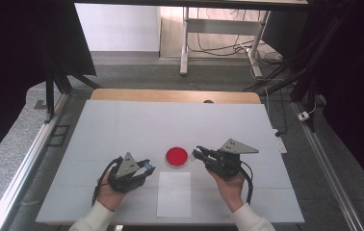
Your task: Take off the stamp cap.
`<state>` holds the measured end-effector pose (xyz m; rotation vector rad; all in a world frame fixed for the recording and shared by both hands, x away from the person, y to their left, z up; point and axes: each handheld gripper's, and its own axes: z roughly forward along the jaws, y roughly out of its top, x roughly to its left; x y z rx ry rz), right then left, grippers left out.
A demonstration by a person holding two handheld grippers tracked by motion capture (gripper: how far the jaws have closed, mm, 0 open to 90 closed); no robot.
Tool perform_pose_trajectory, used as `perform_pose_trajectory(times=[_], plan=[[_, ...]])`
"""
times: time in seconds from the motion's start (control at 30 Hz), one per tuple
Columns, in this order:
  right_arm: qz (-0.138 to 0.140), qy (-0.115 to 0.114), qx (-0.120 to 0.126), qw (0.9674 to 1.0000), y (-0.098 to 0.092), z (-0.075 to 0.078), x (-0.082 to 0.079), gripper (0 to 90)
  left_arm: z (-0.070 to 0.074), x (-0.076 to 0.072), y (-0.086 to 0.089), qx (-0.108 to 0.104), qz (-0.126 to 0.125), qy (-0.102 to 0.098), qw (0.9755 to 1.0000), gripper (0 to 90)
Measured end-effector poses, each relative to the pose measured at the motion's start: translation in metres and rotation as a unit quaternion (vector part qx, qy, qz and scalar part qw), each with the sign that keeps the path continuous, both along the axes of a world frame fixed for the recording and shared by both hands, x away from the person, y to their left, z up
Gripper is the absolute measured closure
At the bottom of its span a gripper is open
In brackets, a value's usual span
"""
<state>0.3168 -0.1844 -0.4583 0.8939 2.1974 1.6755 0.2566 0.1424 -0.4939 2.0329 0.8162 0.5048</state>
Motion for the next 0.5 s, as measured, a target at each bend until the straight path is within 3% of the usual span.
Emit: perform_pose_trajectory(times=[0.5], plan=[[0.014, -0.007, -0.008, 0.9999, -0.003, 0.001, 0.006, 75.2, -0.008, -0.023, 0.044, -0.023, 0.035, 0.009, 0.9991, 65.0]])
